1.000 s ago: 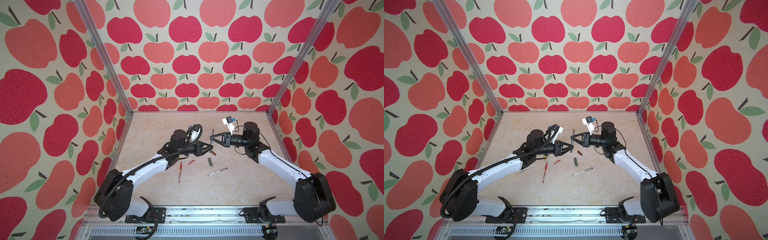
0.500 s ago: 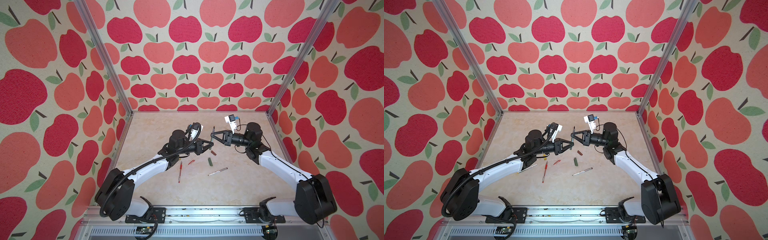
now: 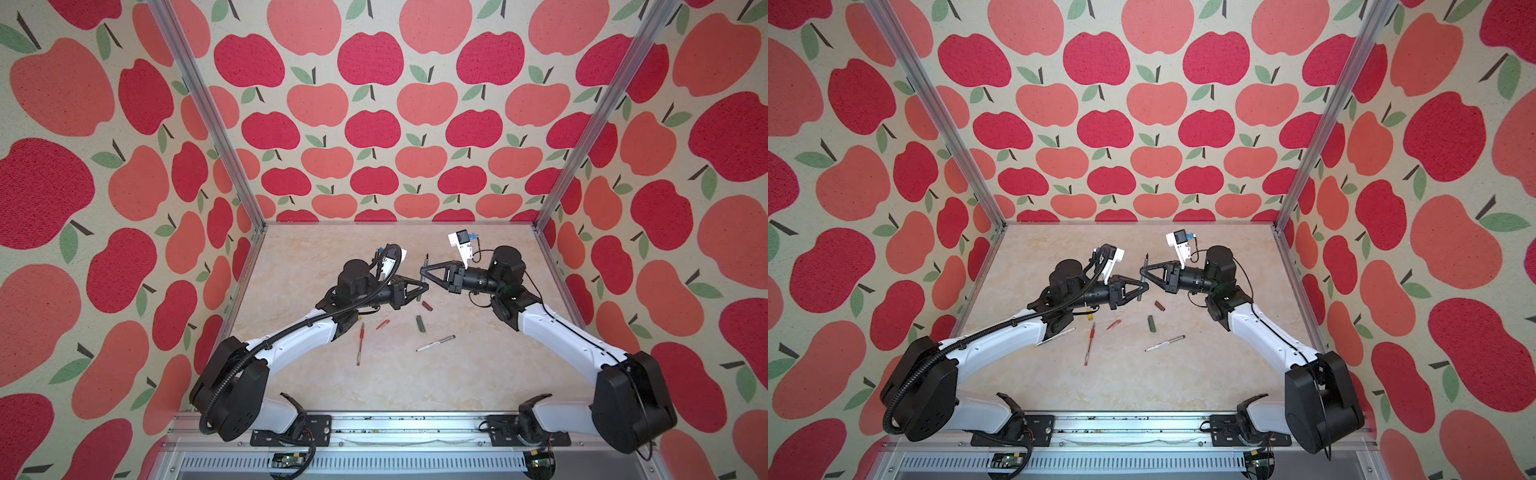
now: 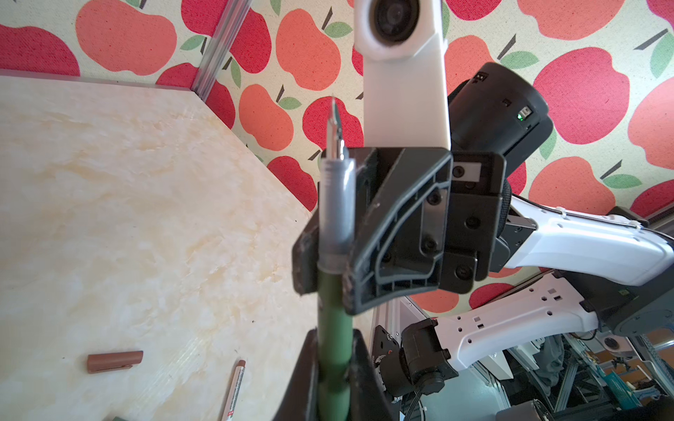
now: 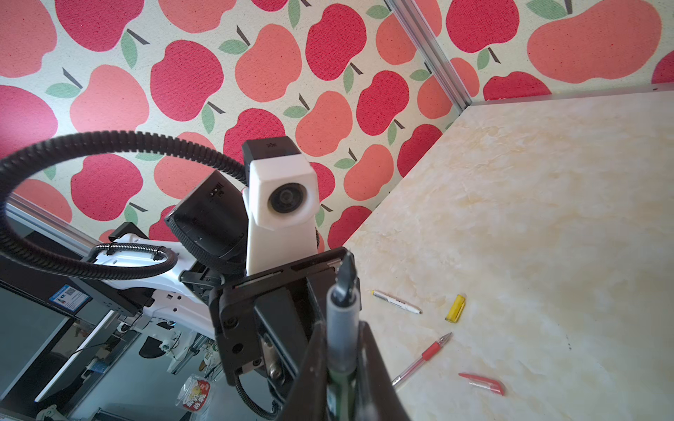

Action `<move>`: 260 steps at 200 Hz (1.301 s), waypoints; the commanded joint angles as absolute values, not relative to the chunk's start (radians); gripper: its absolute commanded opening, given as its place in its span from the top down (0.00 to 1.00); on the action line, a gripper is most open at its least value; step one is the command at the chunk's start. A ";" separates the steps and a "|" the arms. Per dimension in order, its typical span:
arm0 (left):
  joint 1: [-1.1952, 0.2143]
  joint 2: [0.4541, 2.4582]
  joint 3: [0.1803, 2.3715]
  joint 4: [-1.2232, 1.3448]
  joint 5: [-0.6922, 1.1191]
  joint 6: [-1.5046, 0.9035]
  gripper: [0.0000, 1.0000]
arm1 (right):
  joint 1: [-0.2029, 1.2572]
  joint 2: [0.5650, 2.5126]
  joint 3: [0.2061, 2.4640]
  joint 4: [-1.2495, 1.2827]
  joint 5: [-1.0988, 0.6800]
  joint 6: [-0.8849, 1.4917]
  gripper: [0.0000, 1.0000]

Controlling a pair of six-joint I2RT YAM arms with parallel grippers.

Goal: Insert pens into pen caps
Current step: Pick up a pen from the center of the table, then rotate the pen cap at the center of the table.

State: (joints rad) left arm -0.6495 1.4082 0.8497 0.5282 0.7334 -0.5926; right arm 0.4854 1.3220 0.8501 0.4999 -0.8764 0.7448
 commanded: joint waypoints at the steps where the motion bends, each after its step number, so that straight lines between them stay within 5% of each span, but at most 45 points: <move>1: -0.644 1.417 0.860 0.524 0.727 -0.594 0.98 | 0.495 1.288 0.843 0.481 -0.891 0.704 0.96; 23: -0.644 1.416 0.870 0.491 0.726 -0.579 1.00 | 0.495 1.287 0.843 0.477 -0.887 0.701 0.90; 39: -0.643 1.413 0.874 0.462 0.720 -0.562 1.00 | 0.495 1.282 0.846 0.466 -0.877 0.692 0.74; 61: -0.636 1.397 0.869 0.417 0.699 -0.530 1.00 | 0.485 1.253 0.872 0.395 -0.859 0.652 0.37; 82: -0.619 1.364 0.864 0.345 0.665 -0.475 1.00 | 0.458 1.199 0.912 0.264 -0.821 0.582 0.25; 150: -0.545 1.170 0.826 0.057 0.538 -0.269 1.00 | 0.420 1.155 1.002 -0.345 -0.503 0.396 0.29; 201: -0.518 1.027 0.738 0.003 0.517 -0.251 1.00 | 0.556 1.320 1.032 -0.627 -0.206 0.278 0.34; 260: -0.512 0.968 0.679 0.021 0.497 -0.276 1.00 | 0.709 1.635 1.182 -0.703 -0.061 0.234 0.20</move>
State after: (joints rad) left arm -0.5205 0.9916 0.6930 0.0254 0.5186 -0.2775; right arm 0.6758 1.5520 1.0927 -0.6243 -0.1463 0.2661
